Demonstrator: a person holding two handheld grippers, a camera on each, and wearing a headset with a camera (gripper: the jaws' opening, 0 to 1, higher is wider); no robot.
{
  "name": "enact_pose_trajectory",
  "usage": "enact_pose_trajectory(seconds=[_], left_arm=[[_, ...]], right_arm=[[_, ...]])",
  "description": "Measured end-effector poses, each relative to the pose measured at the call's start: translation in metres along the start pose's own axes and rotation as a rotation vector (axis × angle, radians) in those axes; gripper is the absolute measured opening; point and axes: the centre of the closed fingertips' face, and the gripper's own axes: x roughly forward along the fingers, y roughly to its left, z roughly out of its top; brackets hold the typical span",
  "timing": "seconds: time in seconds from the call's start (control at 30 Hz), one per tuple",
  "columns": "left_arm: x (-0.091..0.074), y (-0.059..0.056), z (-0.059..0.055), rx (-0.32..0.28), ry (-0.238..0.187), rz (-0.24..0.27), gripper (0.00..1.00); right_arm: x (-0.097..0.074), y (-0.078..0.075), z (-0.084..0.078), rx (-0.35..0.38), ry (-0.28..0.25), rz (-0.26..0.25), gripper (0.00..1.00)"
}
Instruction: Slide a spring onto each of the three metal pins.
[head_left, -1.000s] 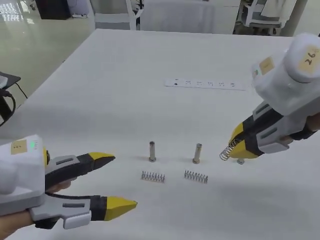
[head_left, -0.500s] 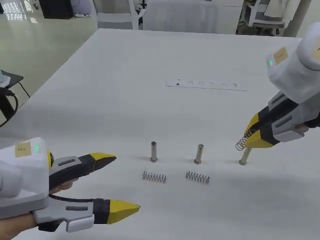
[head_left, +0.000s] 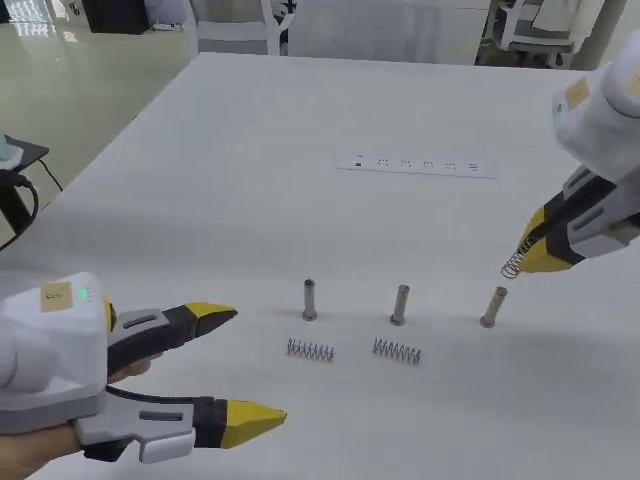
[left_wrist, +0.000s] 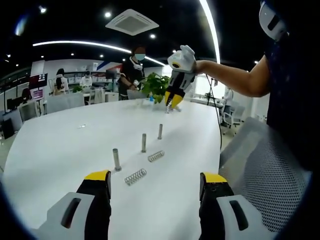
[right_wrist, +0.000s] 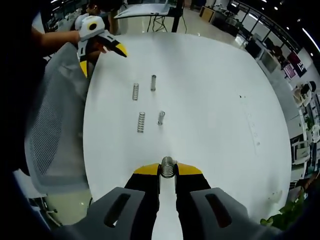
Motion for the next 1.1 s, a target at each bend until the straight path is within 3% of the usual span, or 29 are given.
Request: enact_pose_trajectory(seconds=[0.4,1.1], left_arm=[[0.000,0.000,0.000,0.008,0.002,0.007,0.69],[0.000,0.002,-0.002,0.011,0.001,0.009,0.69]], right_arm=[[0.018,-0.016,-0.020,0.009,0.092,-0.003,0.08],[0.041,-0.018,-0.023,0.022,0.112,0.032,0.09]])
